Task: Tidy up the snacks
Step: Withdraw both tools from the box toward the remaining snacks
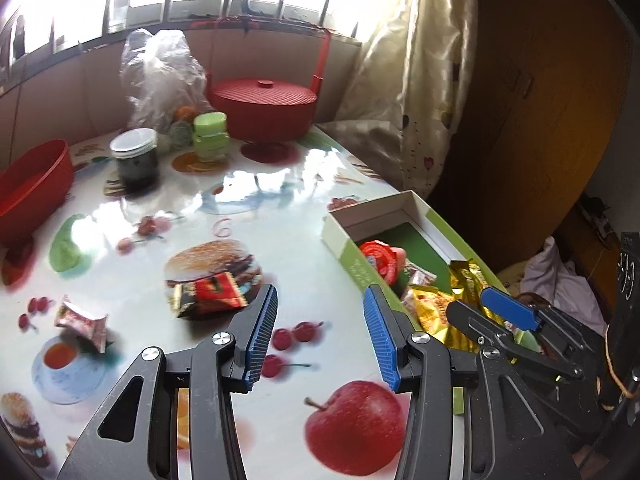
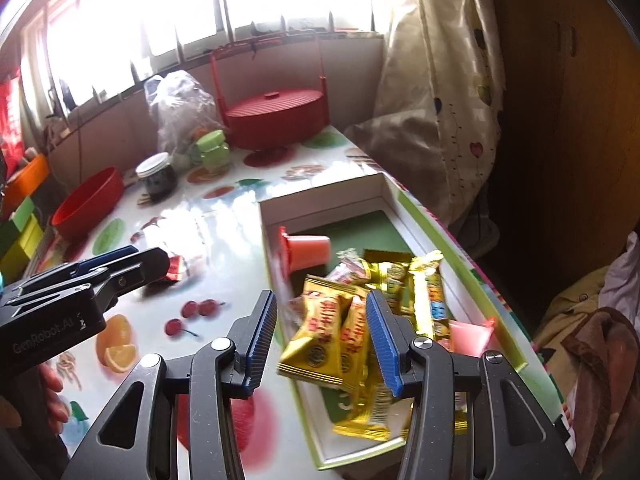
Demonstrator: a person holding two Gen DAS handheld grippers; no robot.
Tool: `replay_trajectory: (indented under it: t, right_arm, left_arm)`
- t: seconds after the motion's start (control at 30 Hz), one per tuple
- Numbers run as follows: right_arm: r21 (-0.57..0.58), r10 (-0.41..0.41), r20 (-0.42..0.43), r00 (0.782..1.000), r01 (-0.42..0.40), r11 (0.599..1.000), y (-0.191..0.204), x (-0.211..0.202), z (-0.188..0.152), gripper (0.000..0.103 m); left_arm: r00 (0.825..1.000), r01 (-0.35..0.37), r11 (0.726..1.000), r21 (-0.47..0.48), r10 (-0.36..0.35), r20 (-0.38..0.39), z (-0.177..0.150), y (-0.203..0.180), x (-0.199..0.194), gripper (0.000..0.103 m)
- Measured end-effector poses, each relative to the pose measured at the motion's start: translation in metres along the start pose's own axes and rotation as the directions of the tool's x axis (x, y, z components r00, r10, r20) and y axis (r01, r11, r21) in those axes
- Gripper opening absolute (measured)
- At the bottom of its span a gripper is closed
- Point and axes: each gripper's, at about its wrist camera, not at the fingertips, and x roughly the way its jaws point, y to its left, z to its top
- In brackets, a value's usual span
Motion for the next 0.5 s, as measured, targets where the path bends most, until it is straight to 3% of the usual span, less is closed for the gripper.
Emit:
replay_trajectory:
  t: [0.5]
  right_arm:
    - [-0.094, 0.098, -0.013, 0.995, -0.099, 0.991, 0.052, 0.018, 0.012, 0.046]
  left_arm:
    - [0.996, -0.087, 0.989, -0.12, 0.091, 0.023, -0.017, 0.066, -0.025, 0.046]
